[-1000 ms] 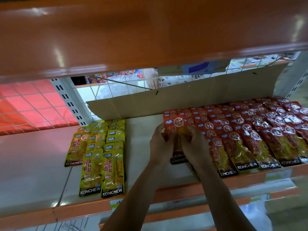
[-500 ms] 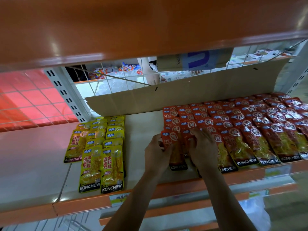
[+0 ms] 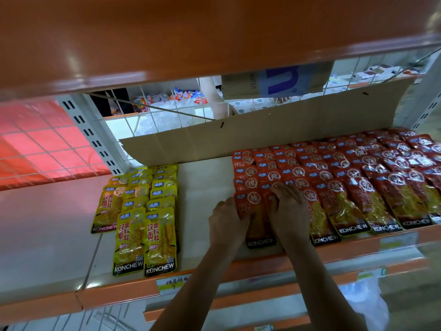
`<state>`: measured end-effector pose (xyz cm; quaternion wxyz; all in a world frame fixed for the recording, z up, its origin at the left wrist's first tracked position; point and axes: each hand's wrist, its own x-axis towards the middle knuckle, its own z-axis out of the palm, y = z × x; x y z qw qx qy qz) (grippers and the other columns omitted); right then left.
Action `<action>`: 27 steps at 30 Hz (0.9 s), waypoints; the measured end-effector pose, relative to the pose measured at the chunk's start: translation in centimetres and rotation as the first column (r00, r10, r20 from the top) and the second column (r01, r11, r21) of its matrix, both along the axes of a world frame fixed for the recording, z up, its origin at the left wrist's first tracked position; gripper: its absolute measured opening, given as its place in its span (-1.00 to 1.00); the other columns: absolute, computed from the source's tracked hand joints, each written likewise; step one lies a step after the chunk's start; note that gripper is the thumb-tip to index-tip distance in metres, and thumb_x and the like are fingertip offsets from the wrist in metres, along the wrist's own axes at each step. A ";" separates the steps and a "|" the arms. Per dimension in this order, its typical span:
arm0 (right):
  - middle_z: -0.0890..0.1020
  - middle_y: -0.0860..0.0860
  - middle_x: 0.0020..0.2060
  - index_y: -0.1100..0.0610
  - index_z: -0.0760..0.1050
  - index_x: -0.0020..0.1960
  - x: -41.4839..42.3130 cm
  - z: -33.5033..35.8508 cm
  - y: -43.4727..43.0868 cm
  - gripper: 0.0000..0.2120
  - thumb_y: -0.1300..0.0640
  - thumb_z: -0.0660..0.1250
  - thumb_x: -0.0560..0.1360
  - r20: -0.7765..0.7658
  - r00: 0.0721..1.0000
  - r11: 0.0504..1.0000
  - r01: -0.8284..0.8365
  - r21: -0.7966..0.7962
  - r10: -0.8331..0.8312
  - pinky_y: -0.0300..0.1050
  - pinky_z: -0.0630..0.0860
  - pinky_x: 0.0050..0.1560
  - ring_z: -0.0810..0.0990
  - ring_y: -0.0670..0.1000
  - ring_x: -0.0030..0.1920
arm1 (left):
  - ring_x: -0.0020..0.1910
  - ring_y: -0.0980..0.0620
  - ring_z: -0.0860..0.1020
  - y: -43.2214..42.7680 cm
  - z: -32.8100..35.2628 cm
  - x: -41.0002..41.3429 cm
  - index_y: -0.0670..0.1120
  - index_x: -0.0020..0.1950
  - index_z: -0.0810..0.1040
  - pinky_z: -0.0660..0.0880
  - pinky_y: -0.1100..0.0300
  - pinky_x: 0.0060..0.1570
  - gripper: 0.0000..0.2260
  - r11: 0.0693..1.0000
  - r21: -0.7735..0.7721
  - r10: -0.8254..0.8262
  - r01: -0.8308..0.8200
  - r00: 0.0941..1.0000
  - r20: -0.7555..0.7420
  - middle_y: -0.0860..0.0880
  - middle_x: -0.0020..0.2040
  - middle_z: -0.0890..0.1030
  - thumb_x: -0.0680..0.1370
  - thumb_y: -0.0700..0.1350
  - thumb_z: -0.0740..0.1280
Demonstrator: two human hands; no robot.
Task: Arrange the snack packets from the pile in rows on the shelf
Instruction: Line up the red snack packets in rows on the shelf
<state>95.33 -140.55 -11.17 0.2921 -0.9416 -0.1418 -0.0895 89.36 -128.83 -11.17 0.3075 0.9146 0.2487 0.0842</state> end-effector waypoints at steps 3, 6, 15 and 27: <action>0.52 0.12 0.30 0.22 0.50 0.29 -0.1 0.2 0.0 -0.68 0.28 0.18 0.57 -0.004 1.000 1.000 0.002 -0.006 -0.002 0.06 0.24 0.44 0.34 0.15 0.41 | -0.03 0.04 0.57 0.1 0.0 0.0 -0.03 0.21 0.52 0.35 0.29 -0.13 -0.67 1.000 0.013 -0.014 0.014 1.000 -0.012 -0.02 0.03 0.60 0.54 0.13 0.30; 0.51 0.12 0.31 0.21 0.49 0.30 -0.3 0.6 0.2 -0.68 0.25 0.19 0.57 0.009 1.000 1.000 0.006 -0.018 -0.006 0.11 0.19 0.46 0.32 0.14 0.43 | -0.09 0.01 0.58 0.6 0.2 0.1 -0.07 0.10 0.54 0.39 0.24 -0.19 -0.70 1.000 0.018 -0.024 0.024 1.000 -0.006 -0.04 -0.04 0.61 0.57 0.14 0.26; 0.53 0.12 0.25 0.23 0.50 0.26 -2.6 1.8 5.2 -0.71 0.22 0.22 0.57 0.041 0.978 0.978 -0.207 0.037 0.205 0.03 0.35 0.34 0.40 0.11 0.35 | 0.06 -0.06 0.58 4.0 2.6 -1.2 -0.08 0.33 0.50 0.48 0.10 0.04 -0.66 0.990 0.139 -0.015 -0.014 0.979 0.204 -0.11 0.14 0.57 0.55 -0.06 0.33; 0.63 0.24 0.04 0.28 0.58 0.09 -9.7 2.6 19.8 -0.73 0.34 0.34 0.39 0.101 0.890 0.886 -0.454 0.091 0.445 0.05 0.46 0.17 0.56 0.25 0.12 | 0.18 -0.18 0.46 16.3 4.0 -9.2 -0.09 0.29 0.50 0.40 -0.01 0.08 -0.67 0.931 0.278 0.188 -0.239 0.962 0.197 -0.13 0.17 0.56 0.53 -0.10 0.31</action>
